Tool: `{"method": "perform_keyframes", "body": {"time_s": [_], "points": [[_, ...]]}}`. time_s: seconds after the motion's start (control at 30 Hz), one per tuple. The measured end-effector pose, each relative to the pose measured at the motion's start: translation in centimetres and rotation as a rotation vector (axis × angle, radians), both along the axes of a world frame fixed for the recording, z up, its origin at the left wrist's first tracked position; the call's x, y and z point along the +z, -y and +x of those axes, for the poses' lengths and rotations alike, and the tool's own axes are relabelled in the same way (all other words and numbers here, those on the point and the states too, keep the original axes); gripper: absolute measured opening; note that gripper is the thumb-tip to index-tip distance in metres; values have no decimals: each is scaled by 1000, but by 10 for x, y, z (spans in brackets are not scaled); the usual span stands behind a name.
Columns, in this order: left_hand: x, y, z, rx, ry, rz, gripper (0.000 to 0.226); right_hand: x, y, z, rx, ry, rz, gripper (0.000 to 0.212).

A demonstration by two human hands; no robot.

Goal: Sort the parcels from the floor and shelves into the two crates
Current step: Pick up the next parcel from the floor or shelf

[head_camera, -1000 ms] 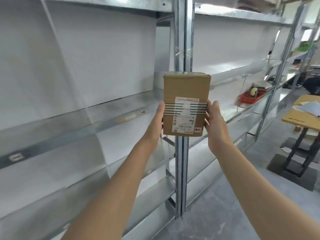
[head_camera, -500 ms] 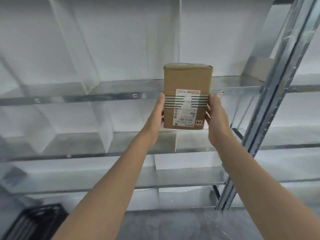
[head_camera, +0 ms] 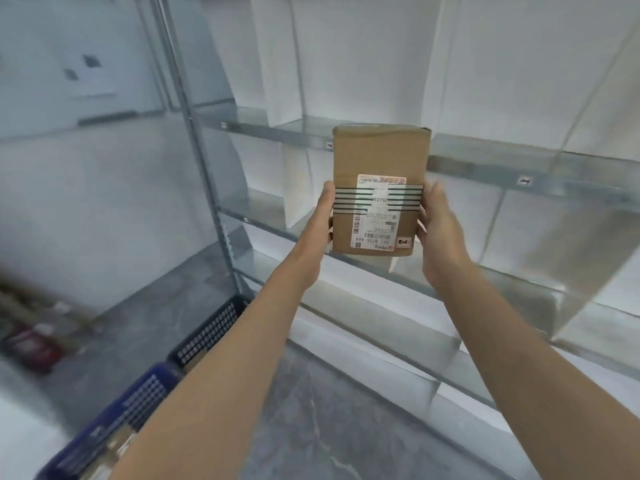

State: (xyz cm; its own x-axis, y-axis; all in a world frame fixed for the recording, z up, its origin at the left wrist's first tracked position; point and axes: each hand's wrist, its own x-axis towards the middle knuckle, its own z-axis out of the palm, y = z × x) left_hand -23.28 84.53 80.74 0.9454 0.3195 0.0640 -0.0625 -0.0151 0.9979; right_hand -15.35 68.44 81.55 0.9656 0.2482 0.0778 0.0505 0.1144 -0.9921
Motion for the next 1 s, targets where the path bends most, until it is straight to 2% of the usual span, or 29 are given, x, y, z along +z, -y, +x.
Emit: {"method": "perform_keyframes", "body": {"time_s": [0.07,0.17,0.33,0.5,0.57,0.7,0.87,1.0], "points": [[-8,-42,-13,47,6,-12,56,-6,-46,-3,60,-24,-13,52],[-27,-98,-31,128,8,-37,60,-20,-108,-7,133,-32,-71,53],[-56,-167,-63,242,-24,-84,46,-47,-196,-18,262,-77,-140,52],[-90,-226,-80,399,-72,-173,57,-79,-273,-18,417,-119,-186,53],[-104,-246,-83,454,-103,-179,54,-93,-301,-16,461,-137,-219,50],[-133,-284,-76,569,-155,-200,45,-126,-355,-2,570,-179,-272,47],[-175,-319,-47,691,-277,-258,69,-172,-416,42,666,-279,-339,48],[-212,-343,-24,789,-355,-349,57,-212,-451,69,740,-342,-424,52]]}}
